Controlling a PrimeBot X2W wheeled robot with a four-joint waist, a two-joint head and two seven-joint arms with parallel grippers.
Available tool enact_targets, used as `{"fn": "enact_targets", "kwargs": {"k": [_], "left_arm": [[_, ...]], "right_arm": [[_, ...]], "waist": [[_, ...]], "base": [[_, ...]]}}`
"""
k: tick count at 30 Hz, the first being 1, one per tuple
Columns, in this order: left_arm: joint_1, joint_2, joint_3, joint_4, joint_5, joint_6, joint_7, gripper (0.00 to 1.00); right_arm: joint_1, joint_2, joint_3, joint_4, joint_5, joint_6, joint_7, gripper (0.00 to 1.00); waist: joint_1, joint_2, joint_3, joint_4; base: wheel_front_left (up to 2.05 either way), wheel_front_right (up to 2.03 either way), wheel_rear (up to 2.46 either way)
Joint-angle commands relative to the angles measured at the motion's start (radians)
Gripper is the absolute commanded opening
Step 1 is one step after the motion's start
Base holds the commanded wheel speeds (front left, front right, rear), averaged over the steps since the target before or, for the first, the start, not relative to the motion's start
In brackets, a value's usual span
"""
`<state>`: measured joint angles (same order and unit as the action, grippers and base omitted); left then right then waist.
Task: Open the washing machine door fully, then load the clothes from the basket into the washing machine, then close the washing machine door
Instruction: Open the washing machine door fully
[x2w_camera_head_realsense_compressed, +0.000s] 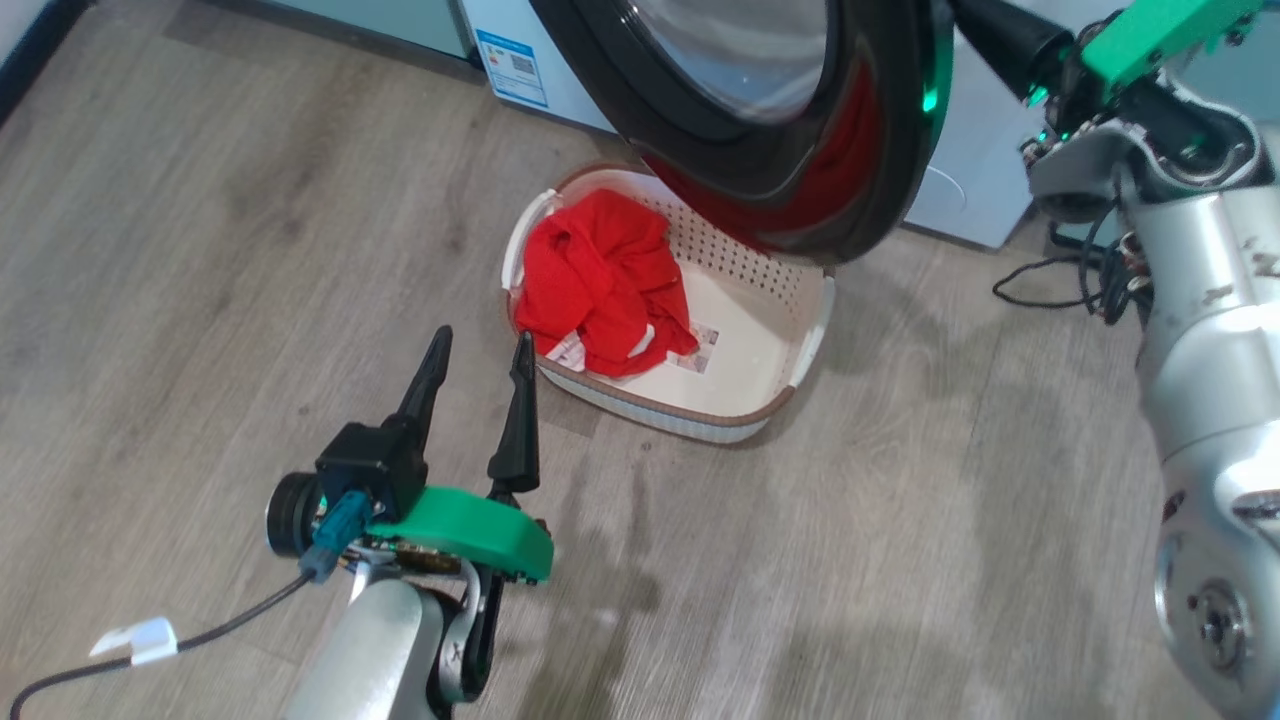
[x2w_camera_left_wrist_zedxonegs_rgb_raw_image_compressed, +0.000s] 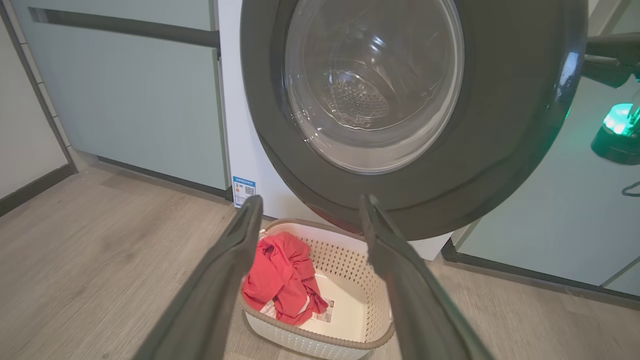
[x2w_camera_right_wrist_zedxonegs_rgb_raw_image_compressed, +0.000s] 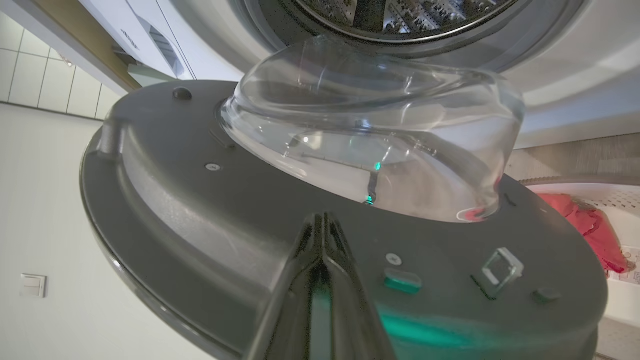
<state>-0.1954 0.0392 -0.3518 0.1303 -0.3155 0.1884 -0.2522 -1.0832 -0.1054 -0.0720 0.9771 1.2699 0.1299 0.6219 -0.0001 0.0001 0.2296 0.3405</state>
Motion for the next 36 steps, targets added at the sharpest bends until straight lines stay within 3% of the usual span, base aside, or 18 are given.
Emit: {"fn": "enact_targets", "kwargs": {"k": [1,14,36], "left_arm": [[-0.004,0.011,0.039,-0.03,0.011,0.005,-0.01,1.0],[0.037,0.011,0.076,-0.045,0.023,0.009,-0.01,1.0],[0.08,0.011,0.105,-0.044,0.043,0.006,-0.01,1.0]], "right_arm": [[-0.003,0.035,0.022,-0.041,0.011,0.001,0.011,0.0],[0.089,0.054,0.128,-0.075,0.08,0.001,0.052,0.0],[0.162,0.055,0.441,-0.126,0.415,0.001,-0.022,0.0]], "waist": [[0.0001,-0.0001,-0.009,0.01],[0.0001,-0.0001,-0.057,0.083],[0.0001,-0.0001,-0.112,0.197]], "base": [[0.0,0.0,0.0],[0.0,0.0,0.0],[0.0,0.0,0.0]]}}
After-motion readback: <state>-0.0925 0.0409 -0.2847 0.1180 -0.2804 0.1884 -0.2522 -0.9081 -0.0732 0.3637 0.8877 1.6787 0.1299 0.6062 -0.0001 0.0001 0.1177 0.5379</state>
